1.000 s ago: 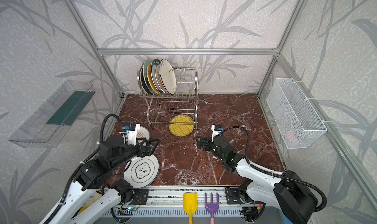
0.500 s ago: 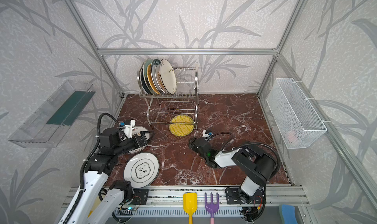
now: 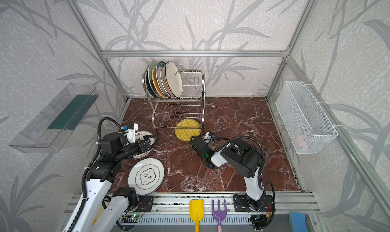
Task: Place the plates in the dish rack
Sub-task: 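Grasp the yellow woven plate's rim under the rack with the right gripper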
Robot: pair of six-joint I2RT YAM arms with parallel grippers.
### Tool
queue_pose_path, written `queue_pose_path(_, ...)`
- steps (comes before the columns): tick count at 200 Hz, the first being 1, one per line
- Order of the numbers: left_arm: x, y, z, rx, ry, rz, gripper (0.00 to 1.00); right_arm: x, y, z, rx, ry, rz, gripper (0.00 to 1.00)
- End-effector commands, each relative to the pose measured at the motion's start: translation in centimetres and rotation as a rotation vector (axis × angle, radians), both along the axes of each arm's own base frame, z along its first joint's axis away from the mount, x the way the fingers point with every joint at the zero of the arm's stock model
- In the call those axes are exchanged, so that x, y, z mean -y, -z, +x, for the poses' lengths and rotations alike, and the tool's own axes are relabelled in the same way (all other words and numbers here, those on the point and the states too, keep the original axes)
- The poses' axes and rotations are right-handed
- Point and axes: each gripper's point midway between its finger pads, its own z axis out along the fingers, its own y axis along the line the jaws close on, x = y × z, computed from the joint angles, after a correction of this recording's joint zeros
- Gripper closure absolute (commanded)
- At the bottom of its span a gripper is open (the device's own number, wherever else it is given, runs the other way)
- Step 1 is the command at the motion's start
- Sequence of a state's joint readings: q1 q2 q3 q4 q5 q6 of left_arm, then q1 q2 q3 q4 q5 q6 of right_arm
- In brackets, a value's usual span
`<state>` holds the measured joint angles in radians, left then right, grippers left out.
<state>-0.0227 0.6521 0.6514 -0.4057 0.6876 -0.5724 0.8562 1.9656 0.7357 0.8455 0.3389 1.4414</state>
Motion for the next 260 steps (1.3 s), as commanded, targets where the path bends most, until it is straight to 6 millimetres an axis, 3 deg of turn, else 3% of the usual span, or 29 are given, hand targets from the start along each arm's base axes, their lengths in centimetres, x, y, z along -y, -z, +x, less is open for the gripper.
queue_pose_path(1,0.2,-0.5,0.0,0.028,0.012,-0.013,0.01,0.3,0.8,1.0,-0.029,0.065,0.046,0.51)
queue_pose_path(123,0.2,-0.9,-0.1,0.044,0.016,-0.024,0.01,1.7,4.8,1.5,-0.226,0.202,0.059,0.62)
queue_pose_path(170,0.2,-1.0,0.0,0.048,0.015,-0.029,0.01,1.8,5.9,1.5,-0.267,0.22,0.072,0.73)
queue_pose_path(260,0.2,-1.1,0.0,0.05,0.016,-0.039,0.01,1.7,5.5,0.9,-0.302,0.205,0.081,0.91)
